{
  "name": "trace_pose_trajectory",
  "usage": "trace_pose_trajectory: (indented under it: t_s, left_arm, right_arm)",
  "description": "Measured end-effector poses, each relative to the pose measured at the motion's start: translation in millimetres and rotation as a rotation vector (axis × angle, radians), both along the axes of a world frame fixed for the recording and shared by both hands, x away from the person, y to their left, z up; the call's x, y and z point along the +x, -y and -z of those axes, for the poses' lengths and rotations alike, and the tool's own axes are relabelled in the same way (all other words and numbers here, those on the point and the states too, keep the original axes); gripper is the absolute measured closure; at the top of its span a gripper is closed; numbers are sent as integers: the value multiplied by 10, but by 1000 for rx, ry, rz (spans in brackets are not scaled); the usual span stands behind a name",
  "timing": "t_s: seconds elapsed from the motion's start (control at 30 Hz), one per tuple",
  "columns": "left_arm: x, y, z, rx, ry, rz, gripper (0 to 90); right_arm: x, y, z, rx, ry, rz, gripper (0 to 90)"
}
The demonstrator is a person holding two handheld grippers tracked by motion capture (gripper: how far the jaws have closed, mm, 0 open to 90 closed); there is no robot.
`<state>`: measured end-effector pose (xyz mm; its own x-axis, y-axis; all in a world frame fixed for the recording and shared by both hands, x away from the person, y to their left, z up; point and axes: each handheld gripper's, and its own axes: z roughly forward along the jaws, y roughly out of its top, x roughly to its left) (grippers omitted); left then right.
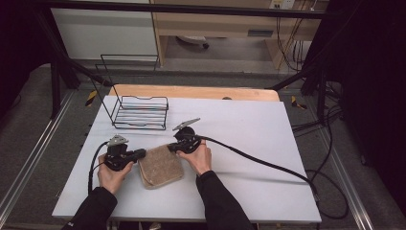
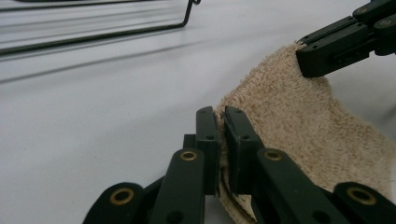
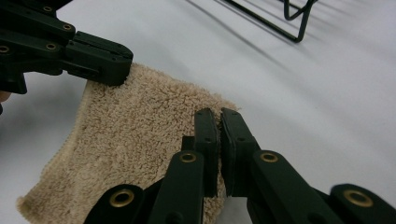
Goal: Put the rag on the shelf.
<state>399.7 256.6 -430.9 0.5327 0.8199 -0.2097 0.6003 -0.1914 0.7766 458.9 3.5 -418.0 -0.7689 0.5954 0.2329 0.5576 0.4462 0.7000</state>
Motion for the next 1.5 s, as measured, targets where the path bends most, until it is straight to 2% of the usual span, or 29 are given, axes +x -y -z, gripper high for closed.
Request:
trace_pose_trajectory:
  t_s: [0.3,0.43,0.67,0.93,1.17,1.5]
  left_arm:
    - [-110,-21,-160,-22,68,9,845]
    - [-154,-21,-228,-27,97,11,845]
    - [-207,-27,-338,-43,132,13,846]
    - [-257,-26,-456,-51,158,22,848]
    - [-286,-9,-532,-34,184,25,847]
    - [-299,-25,-661,-58,213,29,847]
  right_arm:
    - [-153,40,-171,35,69,-2,864]
    - [-220,60,-230,47,115,-6,864]
    - [-329,95,-341,75,162,-4,865]
    - [-406,133,-447,111,205,1,865]
    - [-454,160,-516,136,241,5,865]
    - [-495,191,-613,190,285,15,865]
